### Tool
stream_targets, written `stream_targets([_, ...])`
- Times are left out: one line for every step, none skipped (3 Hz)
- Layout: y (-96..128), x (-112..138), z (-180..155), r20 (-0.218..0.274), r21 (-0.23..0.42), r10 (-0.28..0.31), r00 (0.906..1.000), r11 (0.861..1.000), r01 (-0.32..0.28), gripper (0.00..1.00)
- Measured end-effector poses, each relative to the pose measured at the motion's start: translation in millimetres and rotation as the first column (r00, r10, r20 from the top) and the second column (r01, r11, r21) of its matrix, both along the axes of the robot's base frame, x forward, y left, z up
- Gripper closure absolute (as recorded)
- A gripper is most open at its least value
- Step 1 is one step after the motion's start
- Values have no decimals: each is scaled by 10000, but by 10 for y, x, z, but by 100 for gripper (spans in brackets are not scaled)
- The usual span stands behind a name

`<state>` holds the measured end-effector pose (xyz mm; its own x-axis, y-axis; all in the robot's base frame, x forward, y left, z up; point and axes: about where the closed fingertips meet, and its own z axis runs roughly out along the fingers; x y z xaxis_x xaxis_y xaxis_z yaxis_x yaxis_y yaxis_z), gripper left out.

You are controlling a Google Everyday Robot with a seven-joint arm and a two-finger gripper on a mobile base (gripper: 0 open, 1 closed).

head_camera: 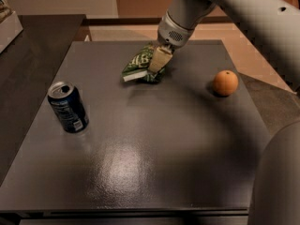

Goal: Move green jalapeno chip bag near pepsi can

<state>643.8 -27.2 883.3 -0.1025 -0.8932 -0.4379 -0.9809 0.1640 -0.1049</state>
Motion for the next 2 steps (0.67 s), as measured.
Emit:
stream_targets([137, -250, 154, 271, -48, 903, 9955, 9959, -902, 100])
stream_targets([277, -513, 223, 400, -133, 1833, 9822, 9830, -1829, 100])
